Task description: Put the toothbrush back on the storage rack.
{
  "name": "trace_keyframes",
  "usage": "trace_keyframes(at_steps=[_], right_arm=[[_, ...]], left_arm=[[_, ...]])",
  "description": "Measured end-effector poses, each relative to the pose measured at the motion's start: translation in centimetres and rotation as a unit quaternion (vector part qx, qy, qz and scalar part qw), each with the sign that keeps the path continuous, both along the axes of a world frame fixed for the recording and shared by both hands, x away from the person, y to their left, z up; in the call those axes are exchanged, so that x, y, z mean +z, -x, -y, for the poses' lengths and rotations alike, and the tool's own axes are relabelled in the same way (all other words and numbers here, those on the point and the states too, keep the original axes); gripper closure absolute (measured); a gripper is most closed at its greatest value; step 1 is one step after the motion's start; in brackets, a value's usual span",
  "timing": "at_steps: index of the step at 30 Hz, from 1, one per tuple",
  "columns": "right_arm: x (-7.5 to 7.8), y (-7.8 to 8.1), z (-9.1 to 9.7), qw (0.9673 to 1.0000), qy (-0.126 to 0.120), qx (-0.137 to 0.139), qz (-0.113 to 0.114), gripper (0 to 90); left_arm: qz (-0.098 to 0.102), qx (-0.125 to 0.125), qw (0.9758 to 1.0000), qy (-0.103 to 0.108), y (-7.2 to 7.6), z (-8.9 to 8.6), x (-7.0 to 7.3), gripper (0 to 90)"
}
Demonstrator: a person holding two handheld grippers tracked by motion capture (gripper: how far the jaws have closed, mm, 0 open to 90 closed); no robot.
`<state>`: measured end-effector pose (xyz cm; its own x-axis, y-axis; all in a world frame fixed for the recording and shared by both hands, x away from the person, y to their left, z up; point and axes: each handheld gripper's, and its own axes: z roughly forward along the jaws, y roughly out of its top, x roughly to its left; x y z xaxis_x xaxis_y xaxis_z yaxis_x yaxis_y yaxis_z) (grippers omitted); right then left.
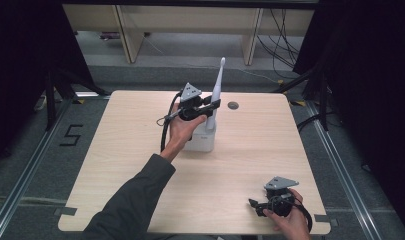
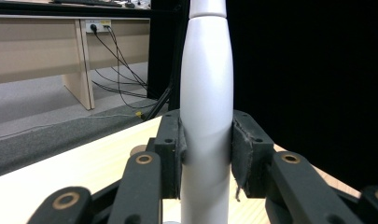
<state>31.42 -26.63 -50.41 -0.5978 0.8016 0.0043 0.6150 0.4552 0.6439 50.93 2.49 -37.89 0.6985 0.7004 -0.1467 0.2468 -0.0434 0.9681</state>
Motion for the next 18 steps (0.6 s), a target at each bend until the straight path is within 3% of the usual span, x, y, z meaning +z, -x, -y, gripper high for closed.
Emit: trace_keyframes(at_steps=[18], right_arm=[[0.1,0.0,0.1,1.0,-0.001,0.002,0.002,22.0]], left_arm=[[-0.009,0.01,0.9999,-0.001,-0.5,0.3,-1.6,66.3]])
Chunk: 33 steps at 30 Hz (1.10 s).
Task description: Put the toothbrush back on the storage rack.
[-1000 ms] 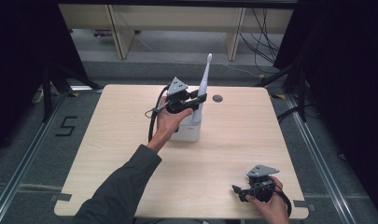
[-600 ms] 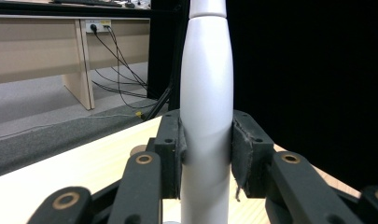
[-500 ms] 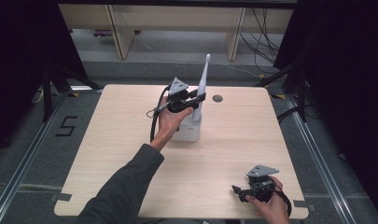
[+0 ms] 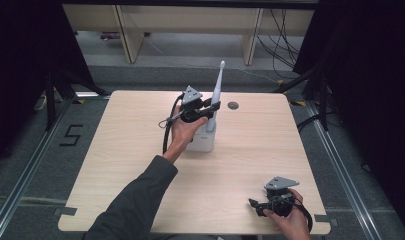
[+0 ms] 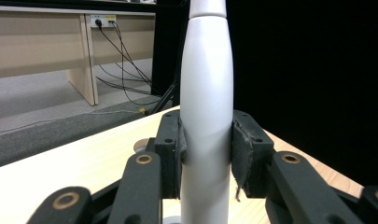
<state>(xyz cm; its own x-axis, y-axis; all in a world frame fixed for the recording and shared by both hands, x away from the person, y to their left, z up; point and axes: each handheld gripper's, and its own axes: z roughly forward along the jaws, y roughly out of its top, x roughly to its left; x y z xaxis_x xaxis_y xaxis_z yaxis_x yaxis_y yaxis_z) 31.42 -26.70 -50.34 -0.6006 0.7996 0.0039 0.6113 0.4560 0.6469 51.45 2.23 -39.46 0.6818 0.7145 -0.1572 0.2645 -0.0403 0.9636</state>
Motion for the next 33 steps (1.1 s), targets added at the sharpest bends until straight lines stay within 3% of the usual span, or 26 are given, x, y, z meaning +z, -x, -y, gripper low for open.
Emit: trace_keyframes(at_steps=[20,33], right_arm=[[-0.1,0.0,0.0,1.0,0.001,0.001,0.002,22.0],[-0.1,0.0,0.0,1.0,0.001,0.002,0.001,22.0]], left_arm=[[-0.018,0.01,0.9996,-0.017,0.2,-0.1,-1.7,66.1],[-0.024,0.015,0.9987,-0.042,0.6,-0.3,-2.9,66.1]])
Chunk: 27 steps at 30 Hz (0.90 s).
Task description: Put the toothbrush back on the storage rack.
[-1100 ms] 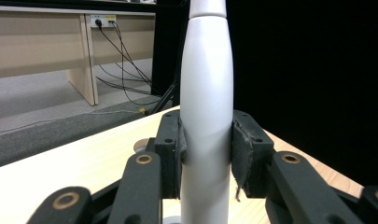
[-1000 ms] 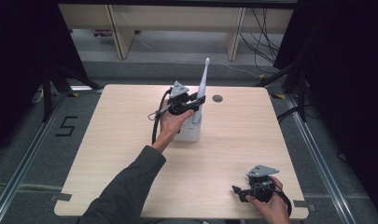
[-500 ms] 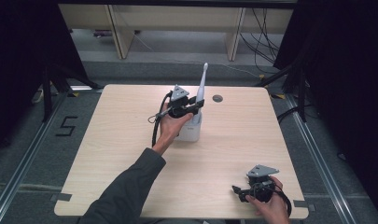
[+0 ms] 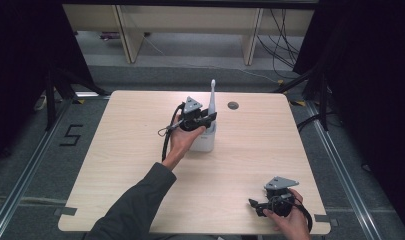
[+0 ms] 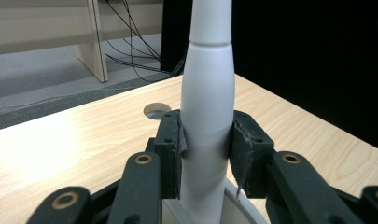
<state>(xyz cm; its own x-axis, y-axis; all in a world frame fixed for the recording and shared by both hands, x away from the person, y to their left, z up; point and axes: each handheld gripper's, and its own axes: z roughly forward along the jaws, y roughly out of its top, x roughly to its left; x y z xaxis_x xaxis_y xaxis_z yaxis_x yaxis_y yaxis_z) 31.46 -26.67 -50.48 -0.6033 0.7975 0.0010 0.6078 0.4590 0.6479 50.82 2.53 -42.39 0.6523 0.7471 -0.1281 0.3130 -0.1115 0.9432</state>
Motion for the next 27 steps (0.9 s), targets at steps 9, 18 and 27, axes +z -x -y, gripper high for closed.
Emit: trace_keyframes(at_steps=[9,18,27], right_arm=[[-0.02,-0.03,-0.06,1.0,0.003,0.001,-0.003,22.0],[-0.06,0.01,-0.06,1.0,0.001,-0.001,-0.005,22.0],[0.03,0.04,-0.04,1.0,0.001,-0.002,-0.006,22.0]], left_arm=[[0.011,-0.001,0.9999,-0.007,0.26,-0.31,0.02,69.2],[0.007,0.004,0.9999,-0.011,0.53,-0.6,0.31,54.4],[0.005,0.005,0.9999,-0.01,0.88,-1.01,0.48,48.0]])
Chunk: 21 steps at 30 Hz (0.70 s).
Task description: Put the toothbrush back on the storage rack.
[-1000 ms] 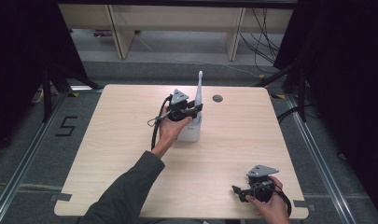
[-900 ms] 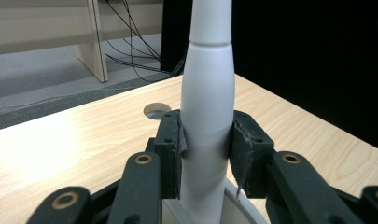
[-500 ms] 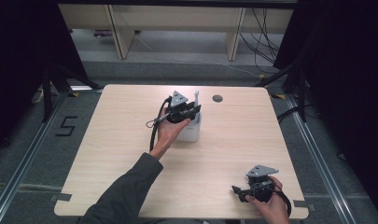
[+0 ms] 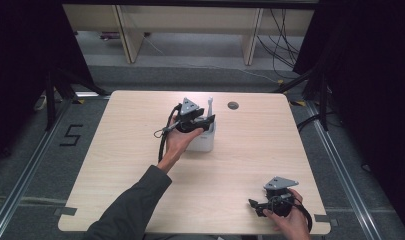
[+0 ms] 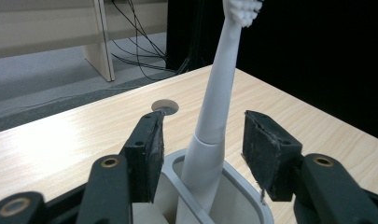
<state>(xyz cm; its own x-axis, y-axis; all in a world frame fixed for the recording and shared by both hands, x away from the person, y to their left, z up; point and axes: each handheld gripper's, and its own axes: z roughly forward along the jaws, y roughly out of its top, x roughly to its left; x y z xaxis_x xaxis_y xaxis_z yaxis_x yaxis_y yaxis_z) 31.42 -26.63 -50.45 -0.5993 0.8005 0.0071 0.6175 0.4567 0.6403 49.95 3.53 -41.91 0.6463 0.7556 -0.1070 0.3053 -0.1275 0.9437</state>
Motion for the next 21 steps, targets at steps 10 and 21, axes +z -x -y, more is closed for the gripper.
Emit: trace_keyframes(at_steps=[10,21], right_arm=[[0.06,-0.01,-0.03,1.0,0.0,-0.002,-0.004,22.0],[-0.05,-0.08,0.02,1.0,0.002,0.003,0.004,22.0]], left_arm=[[-0.009,-0.004,1.0,0.0,0.34,-0.24,0.41,45.0],[-0.023,-0.007,0.9997,-0.009,0.91,-0.45,0.67,36.1]])
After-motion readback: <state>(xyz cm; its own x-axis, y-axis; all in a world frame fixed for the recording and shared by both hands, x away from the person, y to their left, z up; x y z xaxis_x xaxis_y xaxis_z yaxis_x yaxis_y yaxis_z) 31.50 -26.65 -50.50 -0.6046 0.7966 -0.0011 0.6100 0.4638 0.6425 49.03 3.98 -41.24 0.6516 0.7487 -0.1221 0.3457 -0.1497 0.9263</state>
